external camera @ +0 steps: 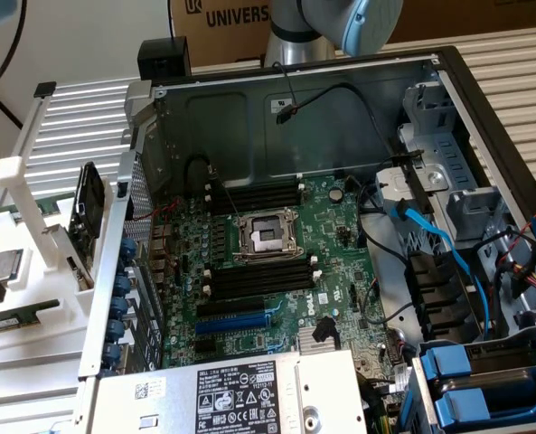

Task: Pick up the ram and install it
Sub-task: 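Pick up the ram and move it above insertion slot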

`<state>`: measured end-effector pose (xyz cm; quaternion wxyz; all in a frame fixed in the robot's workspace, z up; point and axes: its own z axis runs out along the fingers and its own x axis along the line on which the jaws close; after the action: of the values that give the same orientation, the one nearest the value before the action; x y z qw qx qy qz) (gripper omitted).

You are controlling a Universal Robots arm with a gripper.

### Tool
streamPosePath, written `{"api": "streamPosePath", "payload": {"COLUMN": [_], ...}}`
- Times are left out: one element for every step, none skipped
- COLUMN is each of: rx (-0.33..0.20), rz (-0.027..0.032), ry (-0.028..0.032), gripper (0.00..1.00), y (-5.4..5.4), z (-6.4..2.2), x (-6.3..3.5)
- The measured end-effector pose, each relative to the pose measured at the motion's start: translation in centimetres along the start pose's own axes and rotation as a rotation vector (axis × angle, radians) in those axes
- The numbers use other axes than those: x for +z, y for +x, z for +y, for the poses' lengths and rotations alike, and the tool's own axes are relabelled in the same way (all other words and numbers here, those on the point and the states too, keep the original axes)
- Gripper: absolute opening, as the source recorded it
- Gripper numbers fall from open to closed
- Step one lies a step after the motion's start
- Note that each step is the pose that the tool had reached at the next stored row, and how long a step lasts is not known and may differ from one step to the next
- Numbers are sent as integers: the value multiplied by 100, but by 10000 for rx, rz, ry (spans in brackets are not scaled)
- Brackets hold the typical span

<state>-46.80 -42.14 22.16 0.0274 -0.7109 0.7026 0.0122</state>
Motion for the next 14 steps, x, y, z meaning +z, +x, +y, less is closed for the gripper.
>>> {"api": "streamPosePath", "payload": {"rx": [0,-1,0,0,0,0,0,0,0,0,0,-1,-1,-1], "rz": [0,-1,-1,-1,0,-1,0,0,0,-1,1,1,0,1], "ry": [1,1,1,1,1,1,1,3,3,4,4,4,5,10], "gripper": [11,11,11,11,11,18,18,18,18,18,20,26,26,26], "y": [0,0,0,0,0,0,0,0,0,0,0,0,1,1], "z": [0,0,0,0,0,0,0,0,0,0,0,0,0,-1], "x": [0,0,1,1,0,1,1,2,2,3,3,3,7,17]}}
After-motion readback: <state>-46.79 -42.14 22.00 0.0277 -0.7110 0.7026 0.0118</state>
